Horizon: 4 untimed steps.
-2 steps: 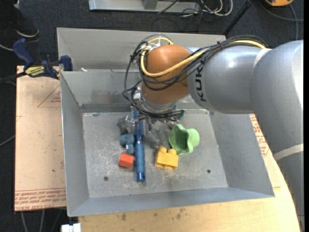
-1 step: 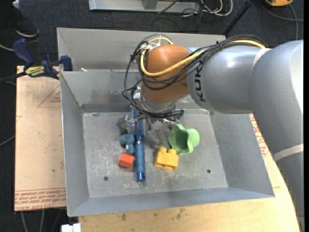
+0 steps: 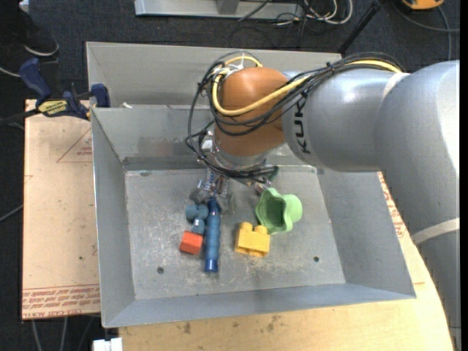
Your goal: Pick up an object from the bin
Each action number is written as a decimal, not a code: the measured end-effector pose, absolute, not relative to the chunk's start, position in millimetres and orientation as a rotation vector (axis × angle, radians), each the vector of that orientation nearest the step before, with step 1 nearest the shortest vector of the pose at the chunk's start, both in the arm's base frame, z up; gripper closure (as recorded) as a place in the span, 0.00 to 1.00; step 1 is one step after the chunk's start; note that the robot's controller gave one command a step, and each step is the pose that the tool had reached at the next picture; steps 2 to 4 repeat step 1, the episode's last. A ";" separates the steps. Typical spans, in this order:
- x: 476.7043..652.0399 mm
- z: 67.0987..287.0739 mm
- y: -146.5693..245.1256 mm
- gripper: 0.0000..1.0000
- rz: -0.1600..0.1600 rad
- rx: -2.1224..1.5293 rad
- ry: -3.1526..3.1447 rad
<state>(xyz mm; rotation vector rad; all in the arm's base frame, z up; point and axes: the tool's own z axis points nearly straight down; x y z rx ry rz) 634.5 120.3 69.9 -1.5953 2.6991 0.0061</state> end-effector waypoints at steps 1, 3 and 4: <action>635.1 106.7 121.5 1.00 0.001 -1.594 2.701; 635.1 106.7 121.5 1.00 0.001 -1.594 2.701; 635.1 106.7 121.5 1.00 0.001 -1.594 2.701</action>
Offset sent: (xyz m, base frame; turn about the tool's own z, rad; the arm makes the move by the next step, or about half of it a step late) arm 0.0000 0.0000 0.0352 0.0000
